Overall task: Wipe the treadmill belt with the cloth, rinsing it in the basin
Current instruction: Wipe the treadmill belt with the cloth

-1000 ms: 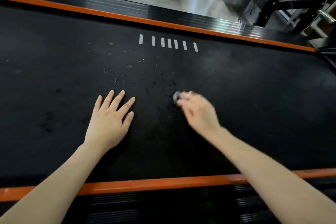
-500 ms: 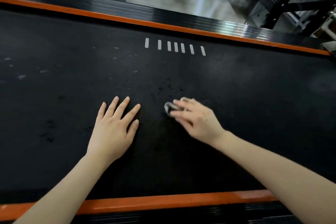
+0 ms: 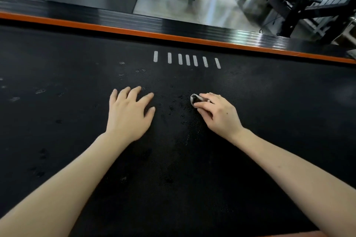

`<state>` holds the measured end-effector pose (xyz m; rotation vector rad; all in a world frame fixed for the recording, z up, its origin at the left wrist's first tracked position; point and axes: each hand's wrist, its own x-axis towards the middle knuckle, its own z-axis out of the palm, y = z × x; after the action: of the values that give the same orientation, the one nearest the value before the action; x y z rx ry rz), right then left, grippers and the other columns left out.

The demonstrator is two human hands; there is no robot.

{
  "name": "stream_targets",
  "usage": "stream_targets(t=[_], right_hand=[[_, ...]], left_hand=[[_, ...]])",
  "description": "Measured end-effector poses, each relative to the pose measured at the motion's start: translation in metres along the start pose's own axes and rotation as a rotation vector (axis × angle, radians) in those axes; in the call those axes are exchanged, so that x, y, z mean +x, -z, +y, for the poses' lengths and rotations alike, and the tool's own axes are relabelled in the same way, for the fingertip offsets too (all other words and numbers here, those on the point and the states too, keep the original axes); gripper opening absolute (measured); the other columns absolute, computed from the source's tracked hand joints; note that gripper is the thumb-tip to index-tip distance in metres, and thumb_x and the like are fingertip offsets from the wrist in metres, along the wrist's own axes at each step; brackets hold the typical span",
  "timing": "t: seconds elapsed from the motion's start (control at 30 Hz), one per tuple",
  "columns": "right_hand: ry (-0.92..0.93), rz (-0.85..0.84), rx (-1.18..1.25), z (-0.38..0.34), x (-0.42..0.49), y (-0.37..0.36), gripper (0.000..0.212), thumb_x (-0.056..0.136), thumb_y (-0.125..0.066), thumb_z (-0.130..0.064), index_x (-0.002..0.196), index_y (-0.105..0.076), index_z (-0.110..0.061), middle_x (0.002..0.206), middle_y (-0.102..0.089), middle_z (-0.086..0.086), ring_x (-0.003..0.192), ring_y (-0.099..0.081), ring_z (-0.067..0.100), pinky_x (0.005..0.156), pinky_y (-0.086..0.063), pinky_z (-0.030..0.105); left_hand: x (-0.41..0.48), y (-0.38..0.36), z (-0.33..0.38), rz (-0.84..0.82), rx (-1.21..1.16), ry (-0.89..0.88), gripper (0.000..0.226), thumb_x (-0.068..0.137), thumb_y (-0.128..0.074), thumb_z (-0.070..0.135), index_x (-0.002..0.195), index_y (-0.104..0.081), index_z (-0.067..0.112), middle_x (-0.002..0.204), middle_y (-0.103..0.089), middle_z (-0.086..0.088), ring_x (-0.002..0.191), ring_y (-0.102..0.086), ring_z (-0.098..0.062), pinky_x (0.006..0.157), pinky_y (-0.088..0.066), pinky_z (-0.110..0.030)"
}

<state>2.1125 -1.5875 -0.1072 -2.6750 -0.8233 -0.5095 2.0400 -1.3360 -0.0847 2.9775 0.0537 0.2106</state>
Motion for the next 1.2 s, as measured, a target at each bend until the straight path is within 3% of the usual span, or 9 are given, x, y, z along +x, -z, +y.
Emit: stream_targets(t=[0.13,0.27,0.43,0.53,0.7,0.77,0.9,1.0,1.2], right_hand=[[-0.167,0.019,-0.044,0.010,0.036,-0.012,0.020,0.087,-0.058,-0.026,0.097,-0.074,-0.020,0.114,-0.067,0.006,0.098,-0.063,0.032,0.088,-0.050,0.041],[-0.325,0.127,-0.078,-0.023,0.033,-0.016,0.012,0.079,-0.065,-0.010,0.086,-0.075,-0.013,0.098,-0.069,0.010,0.080,-0.064,0.034,0.073,-0.050,0.035],[0.082,0.053,0.102,-0.086,-0.029,-0.009,0.021,0.084,-0.057,-0.016,0.097,-0.074,-0.019,0.110,-0.068,0.007,0.096,-0.064,0.031,0.088,-0.050,0.038],[0.262,0.000,0.070,-0.046,-0.005,-0.007,0.023,0.088,-0.053,-0.024,0.098,-0.074,-0.023,0.113,-0.068,0.005,0.102,-0.064,0.027,0.094,-0.045,0.034],[-0.347,-0.003,-0.078,0.027,0.065,-0.014,0.024,0.094,-0.052,-0.019,0.109,-0.070,-0.019,0.127,-0.060,0.006,0.109,-0.057,0.030,0.095,-0.040,0.032],[-0.393,-0.035,-0.103,0.006,0.064,-0.015,0.024,0.093,-0.051,-0.017,0.107,-0.071,-0.019,0.125,-0.061,0.005,0.103,-0.059,0.030,0.089,-0.042,0.032],[0.098,-0.032,0.075,-0.051,0.013,-0.015,0.024,0.086,-0.054,-0.019,0.098,-0.074,-0.021,0.115,-0.068,0.004,0.101,-0.063,0.028,0.090,-0.049,0.034],[0.216,-0.082,0.093,-0.033,0.017,-0.010,0.024,0.089,-0.054,-0.026,0.103,-0.073,-0.024,0.120,-0.066,0.003,0.108,-0.062,0.027,0.095,-0.049,0.034],[-0.422,-0.021,-0.117,0.060,0.084,-0.019,0.026,0.095,-0.050,-0.020,0.112,-0.069,-0.019,0.130,-0.058,0.007,0.111,-0.057,0.031,0.091,-0.044,0.038]], left_hand=[[0.012,-0.024,-0.004,-0.056,0.064,0.009,0.055,0.097,-0.016,0.056,0.147,-0.025,0.036,0.157,-0.020,-0.003,0.144,-0.010,-0.033,0.115,0.000,-0.055],[0.009,-0.035,-0.005,-0.029,0.055,0.018,0.071,0.086,-0.003,0.059,0.146,-0.032,0.033,0.154,-0.028,-0.005,0.143,-0.016,-0.035,0.115,-0.007,-0.056],[0.010,-0.034,-0.006,-0.013,0.035,0.017,0.071,0.085,-0.005,0.058,0.143,-0.037,0.034,0.152,-0.033,-0.004,0.142,-0.020,-0.034,0.115,-0.010,-0.054],[0.008,-0.035,-0.008,-0.009,0.011,0.016,0.071,0.085,-0.004,0.059,0.144,-0.036,0.035,0.153,-0.032,-0.003,0.143,-0.019,-0.032,0.116,-0.008,-0.053],[0.008,-0.033,-0.006,-0.009,-0.010,0.034,0.075,0.081,0.001,0.061,0.145,-0.032,0.037,0.155,-0.027,-0.001,0.145,-0.014,-0.029,0.117,-0.003,-0.052],[0.008,-0.032,-0.005,-0.017,-0.005,0.041,0.077,0.080,0.003,0.061,0.145,-0.031,0.037,0.155,-0.026,0.000,0.145,-0.013,-0.029,0.116,-0.001,-0.054],[0.006,-0.030,-0.004,-0.021,0.043,0.048,0.075,0.081,0.004,0.059,0.146,-0.028,0.038,0.156,-0.024,0.002,0.145,-0.012,-0.027,0.112,0.004,-0.060],[0.004,-0.029,-0.005,-0.033,0.046,0.050,0.074,0.081,0.004,0.058,0.146,-0.025,0.039,0.156,-0.022,0.004,0.146,-0.010,-0.025,0.112,0.005,-0.062],[0.005,-0.030,-0.004,-0.026,0.009,0.053,0.074,0.081,0.003,0.057,0.146,-0.028,0.039,0.156,-0.023,0.003,0.146,-0.009,-0.026,0.113,0.004,-0.061]])
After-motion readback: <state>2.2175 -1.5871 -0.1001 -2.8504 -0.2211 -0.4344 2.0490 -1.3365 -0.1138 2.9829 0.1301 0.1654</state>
